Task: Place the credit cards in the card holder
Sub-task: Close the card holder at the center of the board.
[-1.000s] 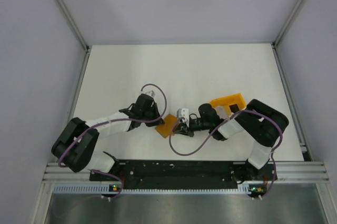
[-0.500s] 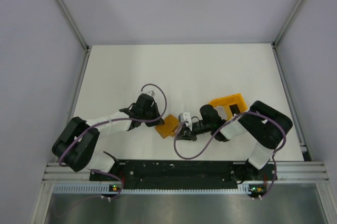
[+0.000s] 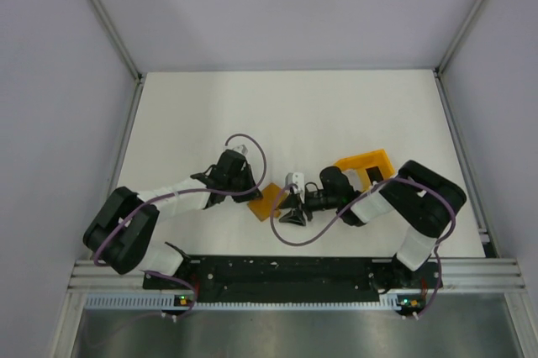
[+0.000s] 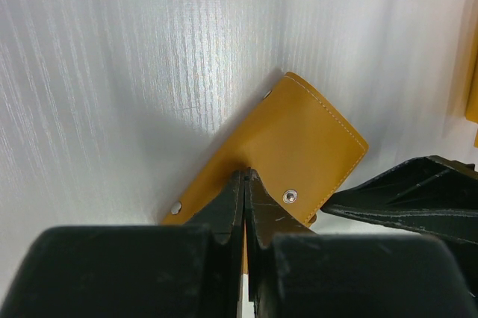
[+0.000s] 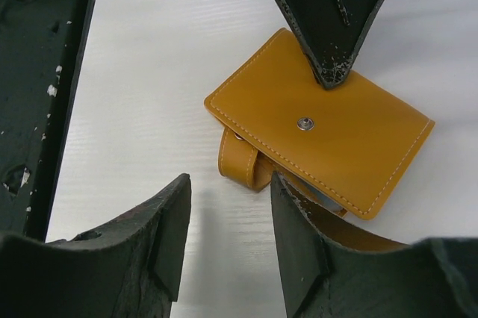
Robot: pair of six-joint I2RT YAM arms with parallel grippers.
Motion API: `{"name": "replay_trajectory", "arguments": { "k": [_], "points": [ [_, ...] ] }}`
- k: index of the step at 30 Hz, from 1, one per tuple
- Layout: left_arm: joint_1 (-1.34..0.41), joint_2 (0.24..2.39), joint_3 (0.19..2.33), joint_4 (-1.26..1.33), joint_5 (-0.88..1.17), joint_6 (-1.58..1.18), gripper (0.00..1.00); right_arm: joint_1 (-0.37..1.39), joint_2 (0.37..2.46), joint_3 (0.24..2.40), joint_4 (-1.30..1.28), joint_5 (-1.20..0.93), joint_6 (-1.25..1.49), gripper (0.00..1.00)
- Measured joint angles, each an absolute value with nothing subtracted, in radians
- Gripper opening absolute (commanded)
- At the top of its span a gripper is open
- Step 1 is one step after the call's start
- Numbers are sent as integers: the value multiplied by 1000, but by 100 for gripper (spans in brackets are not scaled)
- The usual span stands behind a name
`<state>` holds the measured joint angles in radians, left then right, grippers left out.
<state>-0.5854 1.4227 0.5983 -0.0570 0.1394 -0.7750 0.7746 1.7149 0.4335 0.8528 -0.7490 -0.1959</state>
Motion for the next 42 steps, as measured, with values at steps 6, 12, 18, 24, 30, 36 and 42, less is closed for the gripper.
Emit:
{"name": "replay_trajectory", "arguments": {
  "k": [6, 12, 18, 24, 30, 36, 42],
  "points": [
    [-585, 1423, 598, -57, 141, -772, 0, 775, 1754, 458, 834, -757, -179, 45],
    [-585, 1423, 598, -55, 141, -771, 0, 774, 1794, 480, 853, -795, -164, 40],
    [-584, 1423, 597, -52, 141, -770, 0, 774, 1829, 480, 918, -858, -140, 39],
    [-584, 1422, 594, -47, 141, -775, 0, 791, 1858, 494, 955, -854, -100, 38],
    [-584, 1422, 591, -39, 140, -780, 0, 809, 1888, 520, 979, -840, -64, 8],
    [-584, 1422, 588, -35, 139, -783, 0, 810, 1895, 510, 1038, -847, -57, 0],
    [-585, 1422, 587, -31, 142, -787, 0, 809, 1895, 463, 1142, -862, -67, 0]
  ]
}}
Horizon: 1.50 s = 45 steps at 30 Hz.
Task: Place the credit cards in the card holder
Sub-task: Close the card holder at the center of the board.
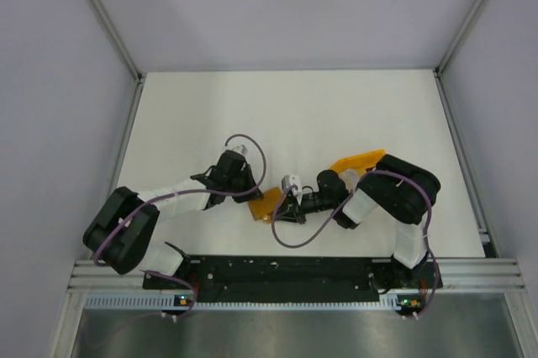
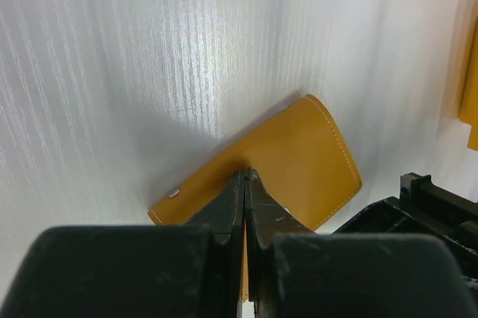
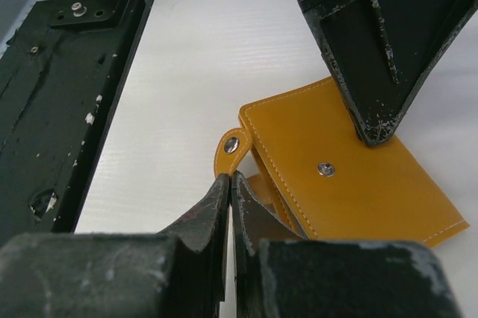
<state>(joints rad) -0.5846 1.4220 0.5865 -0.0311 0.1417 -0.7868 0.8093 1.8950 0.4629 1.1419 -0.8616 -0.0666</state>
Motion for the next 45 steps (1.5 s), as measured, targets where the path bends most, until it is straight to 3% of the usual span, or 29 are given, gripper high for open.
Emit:
{"name": "replay_trajectory", "arguments": {
  "k": [6, 7, 10, 11, 13, 14, 20, 23, 27, 32, 36, 45],
  "points": [
    [-587, 1416, 577, -21, 142, -788, 0, 809, 1895, 431, 1220, -857, -66, 0],
    [-587, 1415, 576, -21, 141, -788, 0, 808, 1895, 425, 1236, -855, -65, 7],
    [-588, 1409, 566, -13, 142, -788, 0, 807, 1895, 397, 1275, -834, -41, 8],
    [-588, 1404, 559, -4, 142, -788, 0, 808, 1895, 383, 1281, -818, -29, 15],
    [-589, 1392, 545, 7, 141, -788, 0, 808, 1895, 359, 1288, -769, -10, 16],
    [-590, 1383, 536, 10, 138, -788, 0, 808, 1895, 347, 1291, -736, -2, 22],
    [-605, 1325, 487, 19, 112, -810, 2, 808, 1834, 318, 1285, -555, 59, 28],
    [-620, 1307, 472, 24, 96, -833, 10, 808, 1749, 314, 1261, -511, 81, 28],
    [-640, 1272, 457, 4, 69, -852, 15, 815, 1606, 335, 1110, -477, 107, 30],
    [-649, 1183, 457, -116, 6, -831, 37, 823, 1502, 477, 707, -357, 208, 30],
    [-649, 1139, 479, -198, -70, -796, 45, 823, 1486, 516, 498, -305, 319, 32],
    [-640, 1186, 511, -220, -96, -745, 51, 862, 1536, 521, 302, -345, 573, 30]
  ]
}}
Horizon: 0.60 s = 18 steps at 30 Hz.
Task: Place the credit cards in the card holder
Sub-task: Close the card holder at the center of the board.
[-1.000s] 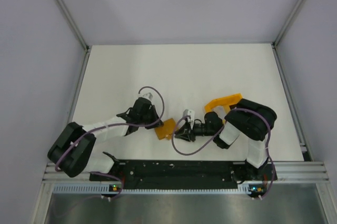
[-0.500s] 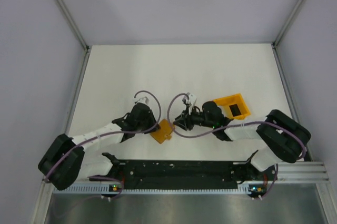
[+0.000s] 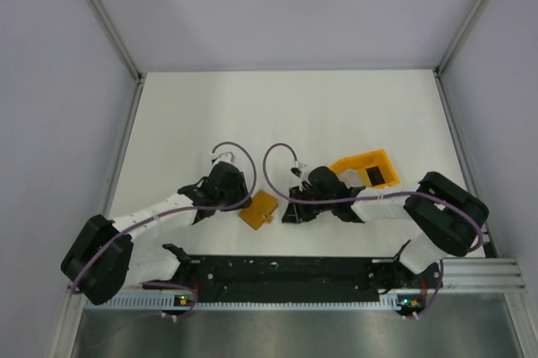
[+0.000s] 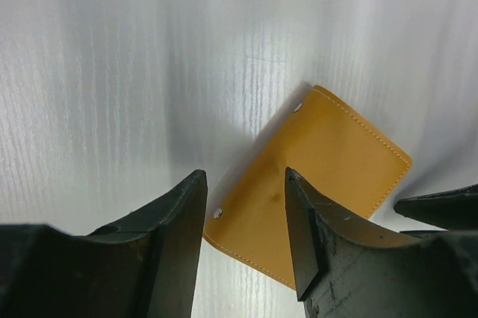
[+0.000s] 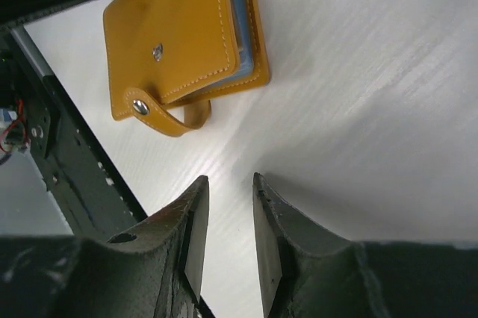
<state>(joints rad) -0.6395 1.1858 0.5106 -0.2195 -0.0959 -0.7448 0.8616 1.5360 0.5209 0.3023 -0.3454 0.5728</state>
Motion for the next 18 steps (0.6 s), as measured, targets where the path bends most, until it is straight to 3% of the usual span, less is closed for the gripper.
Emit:
{"name": "replay_trajectory", "arguments": {
  "k": [6, 9, 18],
  "points": [
    [-627, 1193, 463, -168, -49, -759, 49, 869, 1646, 617, 307, -391, 675, 31],
    [-625, 1177, 418, -84, 5, -783, 40, 869, 1697, 654, 323, -424, 716, 31],
    [-624, 1161, 329, 72, 66, -865, 32, 795, 1738, 691, 319, -479, 769, 32]
  ]
}}
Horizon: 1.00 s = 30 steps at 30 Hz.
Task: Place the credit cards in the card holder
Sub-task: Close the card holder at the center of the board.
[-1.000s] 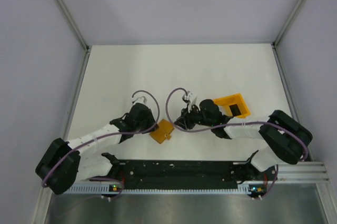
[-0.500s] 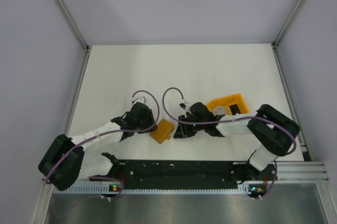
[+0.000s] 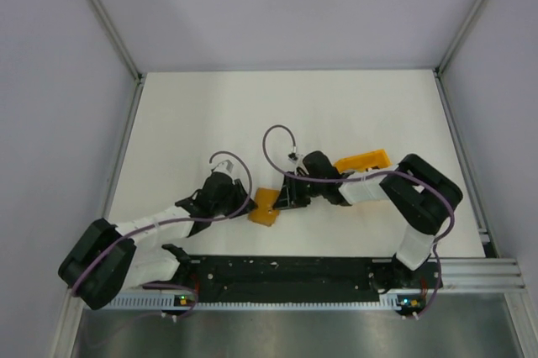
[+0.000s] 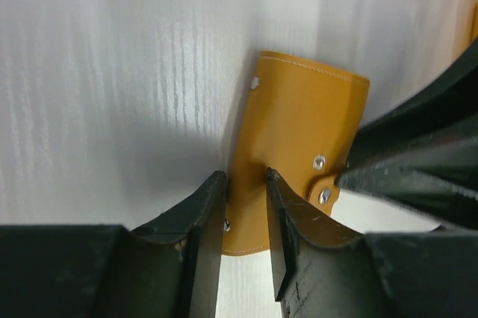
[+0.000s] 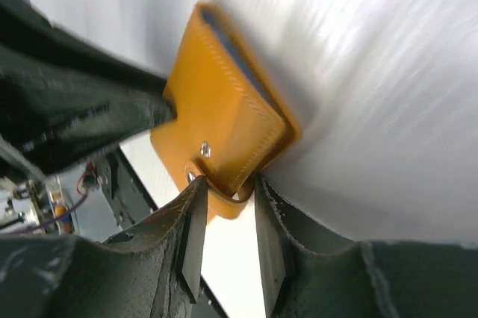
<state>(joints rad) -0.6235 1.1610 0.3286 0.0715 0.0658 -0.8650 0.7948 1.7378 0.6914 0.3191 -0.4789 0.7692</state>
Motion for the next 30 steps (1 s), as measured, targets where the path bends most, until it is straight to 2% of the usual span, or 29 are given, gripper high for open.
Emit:
{"name": "replay_trajectory", "arguments": {
  "k": [5, 11, 14, 19, 26, 30],
  "points": [
    [-664, 1161, 312, 90, 90, -931, 30, 715, 1778, 742, 324, -522, 757, 32],
    [-701, 1161, 304, 98, 81, -991, 31, 704, 1799, 836, 249, -532, 673, 35],
    [-705, 1147, 308, 73, 52, -993, 34, 703, 1778, 847, 178, -458, 612, 42],
    [-707, 1106, 332, -19, -17, -960, 38, 702, 1641, 838, 77, -280, 505, 47],
    [-707, 1135, 440, -91, -92, -885, 40, 735, 1558, 865, -22, -150, 424, 38],
    [-707, 1186, 478, -86, -107, -869, 38, 844, 1557, 867, -91, -41, 420, 35]
  ]
}}
